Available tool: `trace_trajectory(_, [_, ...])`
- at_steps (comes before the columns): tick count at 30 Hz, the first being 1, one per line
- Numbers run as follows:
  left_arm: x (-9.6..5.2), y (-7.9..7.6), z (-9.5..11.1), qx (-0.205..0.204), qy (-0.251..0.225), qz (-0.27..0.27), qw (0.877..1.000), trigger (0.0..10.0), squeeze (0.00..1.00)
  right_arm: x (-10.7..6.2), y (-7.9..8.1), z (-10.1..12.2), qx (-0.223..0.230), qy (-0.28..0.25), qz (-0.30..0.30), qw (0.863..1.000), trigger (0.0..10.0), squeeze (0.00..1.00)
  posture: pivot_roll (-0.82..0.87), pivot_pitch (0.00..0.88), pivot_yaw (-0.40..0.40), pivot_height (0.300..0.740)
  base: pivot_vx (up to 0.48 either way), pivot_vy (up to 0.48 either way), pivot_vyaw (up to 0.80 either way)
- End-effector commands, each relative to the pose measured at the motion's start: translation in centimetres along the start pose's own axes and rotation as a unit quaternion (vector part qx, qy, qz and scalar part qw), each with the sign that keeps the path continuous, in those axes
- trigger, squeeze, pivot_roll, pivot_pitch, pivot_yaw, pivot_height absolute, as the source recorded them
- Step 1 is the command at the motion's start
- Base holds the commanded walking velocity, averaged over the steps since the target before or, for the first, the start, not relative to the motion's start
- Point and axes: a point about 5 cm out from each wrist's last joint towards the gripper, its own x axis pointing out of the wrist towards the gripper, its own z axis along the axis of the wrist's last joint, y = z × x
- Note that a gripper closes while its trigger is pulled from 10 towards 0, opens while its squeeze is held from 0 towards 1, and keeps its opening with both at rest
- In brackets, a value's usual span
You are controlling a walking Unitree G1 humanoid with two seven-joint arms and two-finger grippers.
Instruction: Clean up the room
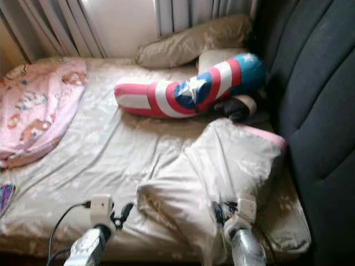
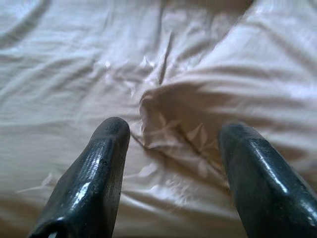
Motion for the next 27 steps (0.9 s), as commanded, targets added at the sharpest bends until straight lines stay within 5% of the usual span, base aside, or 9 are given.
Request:
trace_trajectory(1, [-0.4,0.7,0.0,-0.001,-0.011,0.009,1.000,10.0,0.00,-0.8,-0.7,-0.7,-0.006,0.000,-0.010,1.000,10.0,0.00,0.02,0.048,0.013,0.740,0.000,0.000,0.00])
trace_trajectory(11, [-0.9,0.7,2.6,0.021,-0.106,-0.003,0.994,10.0,0.00,-1.7,-1.2,0.8,-0.026,-0.093,-0.019,0.995,10.0,0.00,0.00,0.013,0.010,0.740,0.000,0.000,0.00])
trace_trajectory(27, [-1.2,0.3,3.4,0.018,-0.120,-0.008,0.993,10.0,0.00,-2.4,-0.9,0.6,-0.023,-0.110,-0.036,0.993,10.0,0.00,0.00,0.000,0.016,0.740,0.000,0.000,0.00])
